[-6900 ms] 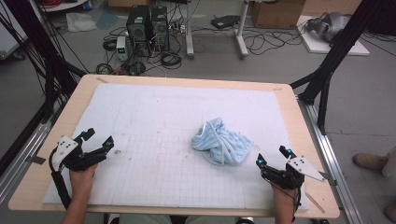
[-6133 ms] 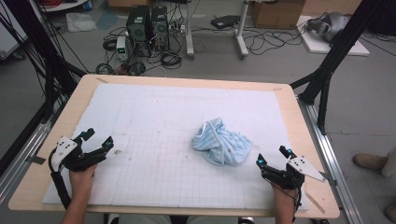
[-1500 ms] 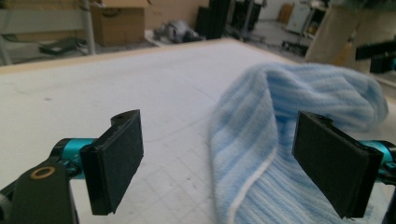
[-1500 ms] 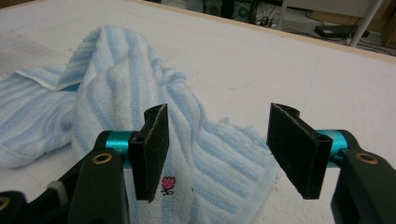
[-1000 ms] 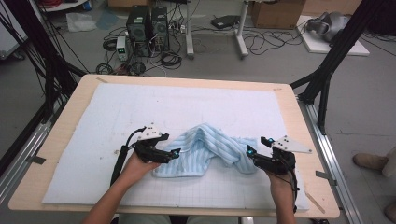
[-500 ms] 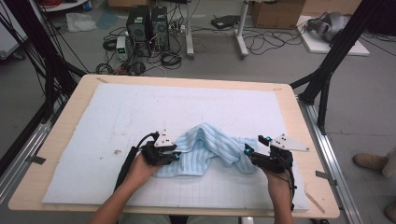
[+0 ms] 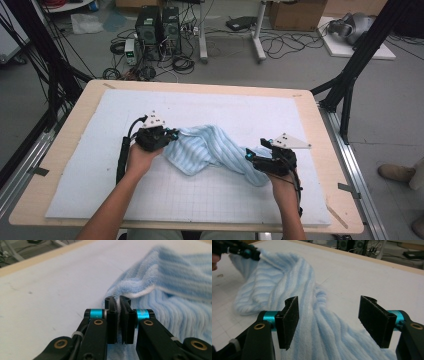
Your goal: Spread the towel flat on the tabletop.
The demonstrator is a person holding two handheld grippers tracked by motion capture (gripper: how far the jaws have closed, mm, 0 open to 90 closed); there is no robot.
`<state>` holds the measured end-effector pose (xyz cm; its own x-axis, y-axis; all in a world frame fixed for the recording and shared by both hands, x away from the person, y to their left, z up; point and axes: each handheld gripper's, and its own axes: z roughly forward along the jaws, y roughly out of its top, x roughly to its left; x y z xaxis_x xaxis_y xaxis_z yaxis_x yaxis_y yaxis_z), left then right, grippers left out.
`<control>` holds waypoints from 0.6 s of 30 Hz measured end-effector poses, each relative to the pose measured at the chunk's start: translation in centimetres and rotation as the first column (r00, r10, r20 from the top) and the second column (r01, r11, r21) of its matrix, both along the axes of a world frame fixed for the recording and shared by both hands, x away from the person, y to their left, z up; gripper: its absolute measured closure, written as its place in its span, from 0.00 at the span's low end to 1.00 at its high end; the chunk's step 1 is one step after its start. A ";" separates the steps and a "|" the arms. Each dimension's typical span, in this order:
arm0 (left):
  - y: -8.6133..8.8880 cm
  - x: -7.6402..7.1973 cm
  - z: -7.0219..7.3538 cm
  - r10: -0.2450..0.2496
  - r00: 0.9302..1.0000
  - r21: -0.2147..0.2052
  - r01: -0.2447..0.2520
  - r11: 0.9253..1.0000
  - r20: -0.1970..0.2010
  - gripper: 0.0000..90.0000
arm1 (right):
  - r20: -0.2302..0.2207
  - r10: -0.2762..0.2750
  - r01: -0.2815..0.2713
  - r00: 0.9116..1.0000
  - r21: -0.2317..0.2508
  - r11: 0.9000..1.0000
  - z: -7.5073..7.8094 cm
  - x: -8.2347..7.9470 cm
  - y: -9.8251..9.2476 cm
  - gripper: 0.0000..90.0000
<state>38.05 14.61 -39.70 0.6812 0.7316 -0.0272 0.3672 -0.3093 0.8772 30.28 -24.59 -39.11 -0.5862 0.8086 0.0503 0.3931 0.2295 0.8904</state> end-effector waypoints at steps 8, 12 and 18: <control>0.9 1.2 0.8 0.023 1.000 -0.068 -0.022 0.997 0.019 0.94 | -0.098 0.154 -0.160 0.983 -0.052 0.986 -1.3 1.6 4.7 0.48; 1.2 1.3 1.0 0.033 0.999 -0.092 -0.030 0.995 0.033 0.94 | -0.137 0.185 -0.205 0.973 -0.152 0.967 -2.0 2.1 6.6 0.88; 1.7 1.2 0.9 0.034 0.999 -0.104 -0.031 0.994 0.028 0.94 | -0.126 0.252 -0.262 0.959 -0.072 0.962 -1.5 1.5 6.2 0.96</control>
